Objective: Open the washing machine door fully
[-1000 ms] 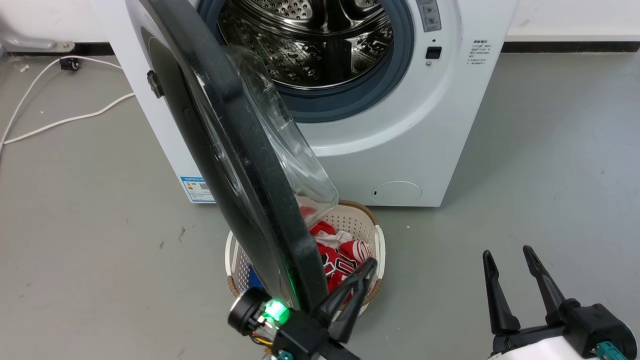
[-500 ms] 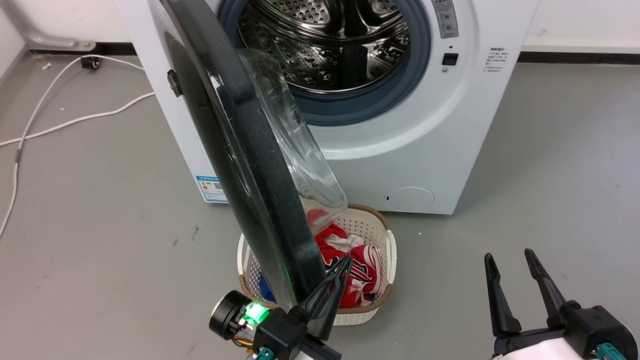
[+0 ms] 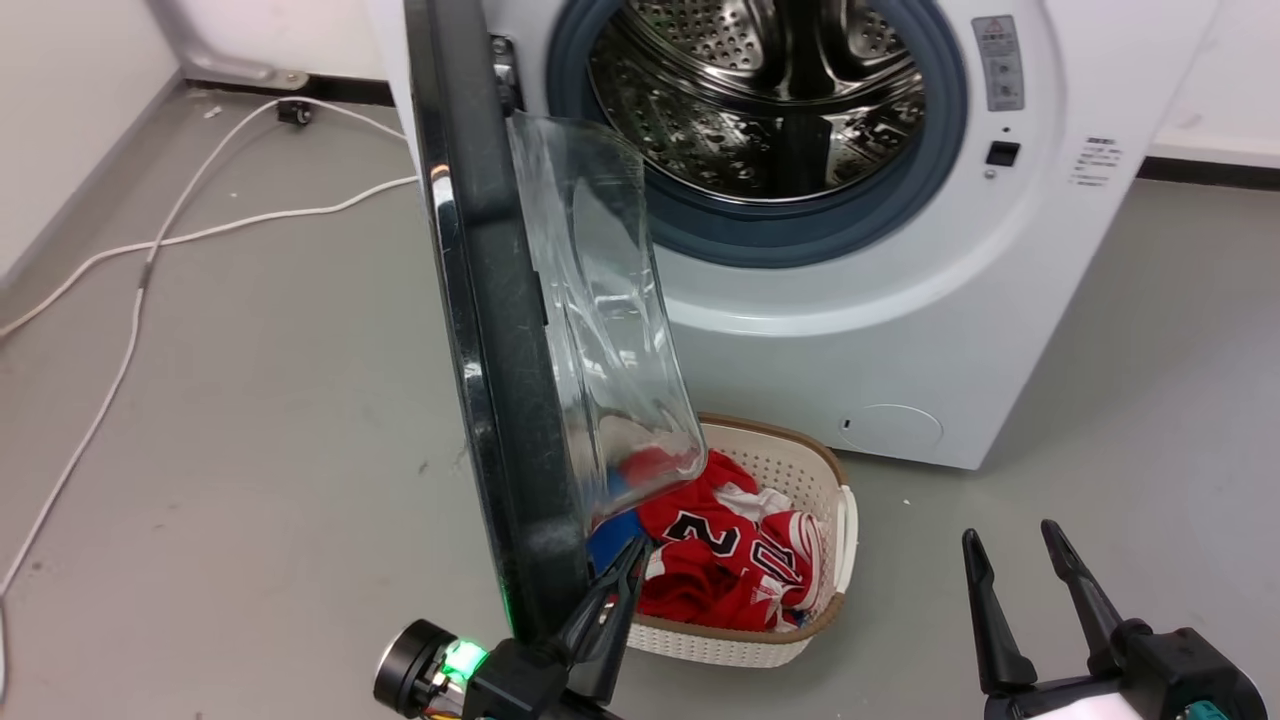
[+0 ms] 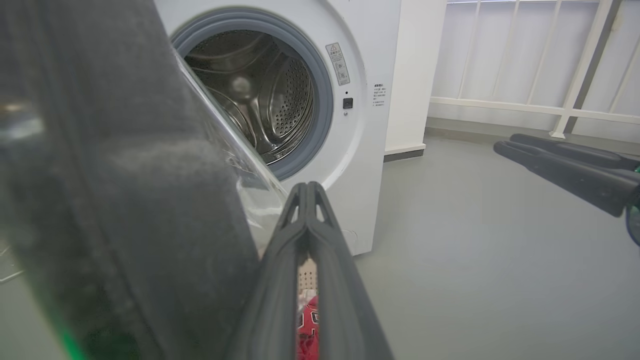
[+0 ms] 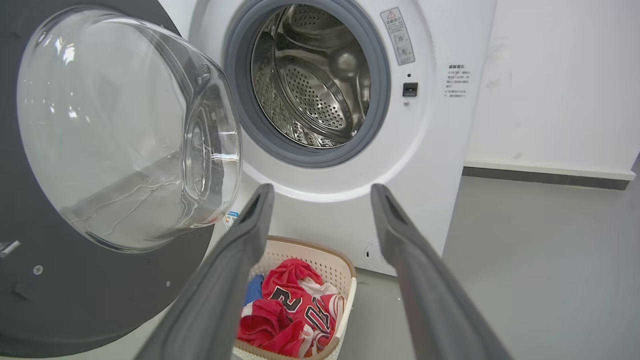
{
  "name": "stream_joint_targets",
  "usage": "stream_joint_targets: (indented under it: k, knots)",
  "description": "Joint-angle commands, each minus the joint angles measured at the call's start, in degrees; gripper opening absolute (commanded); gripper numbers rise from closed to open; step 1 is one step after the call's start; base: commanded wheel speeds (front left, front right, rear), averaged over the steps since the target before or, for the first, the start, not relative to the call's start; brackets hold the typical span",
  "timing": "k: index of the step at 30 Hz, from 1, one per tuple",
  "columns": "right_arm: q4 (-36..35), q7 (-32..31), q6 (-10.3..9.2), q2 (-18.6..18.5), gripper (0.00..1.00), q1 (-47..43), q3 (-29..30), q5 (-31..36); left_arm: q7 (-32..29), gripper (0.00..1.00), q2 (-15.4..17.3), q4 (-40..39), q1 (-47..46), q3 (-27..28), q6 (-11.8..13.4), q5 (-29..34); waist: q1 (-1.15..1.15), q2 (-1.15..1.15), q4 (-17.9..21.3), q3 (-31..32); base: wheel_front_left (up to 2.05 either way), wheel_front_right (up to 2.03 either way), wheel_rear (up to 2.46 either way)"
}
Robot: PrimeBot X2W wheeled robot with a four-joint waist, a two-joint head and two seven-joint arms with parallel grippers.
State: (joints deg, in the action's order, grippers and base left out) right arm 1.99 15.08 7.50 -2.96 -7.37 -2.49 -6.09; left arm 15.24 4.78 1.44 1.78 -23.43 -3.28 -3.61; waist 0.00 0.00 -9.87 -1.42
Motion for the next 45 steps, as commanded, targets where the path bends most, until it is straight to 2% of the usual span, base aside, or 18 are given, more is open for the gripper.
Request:
stream_joint_targets:
  k: [1, 9, 19, 25, 36, 45]
  knots:
    - [0.1, 0.1, -0.01, 0.2, 1.00, -0.4, 0.1, -0.3, -0.2, 0.00, 0.5, 0.1, 0.3, 1.3, 0.8, 0.1, 0.00, 0.00, -1.1, 0.2, 0.00, 0.00, 0.00]
    - [0.6, 0.1, -0.01, 0.2, 1.00, -0.6, 0.3, -0.3, -0.2, 0.00, 1.1, -0.2, 2.0, 4.7, 1.7, -0.4, 0.00, 0.00, -4.6, 0.2, 0.00, 0.00, 0.00]
    - [0.8, 0.1, -0.01, 0.2, 1.00, -0.2, 0.5, 0.0, -0.2, 0.00, 2.7, -1.0, 2.5, 13.2, 3.4, -2.0, 0.00, 0.00, -6.7, -0.7, 0.00, 0.00, 0.00]
    - [0.7, 0.1, -0.01, 0.2, 1.00, 0.9, 0.5, 0.4, -0.1, 0.00, 3.2, 0.3, 0.3, 19.6, 3.9, -3.5, 0.00, 0.00, -6.9, -2.0, 0.00, 0.00, 0.00]
    - [0.5, 0.1, -0.01, 0.2, 1.00, 2.5, 0.9, 1.6, -0.1, 0.00, 1.9, 3.7, -3.7, 32.2, 4.7, -5.6, 0.00, 0.00, -5.4, -5.0, 0.00, 0.00, 0.00]
    - [-0.1, 0.1, -0.01, 0.2, 1.00, 3.8, 1.3, 2.9, -0.1, 0.00, 1.8, 6.6, -8.5, 40.0, 3.6, -4.9, 0.00, 0.00, -5.1, -7.9, 0.00, 0.00, 0.00]
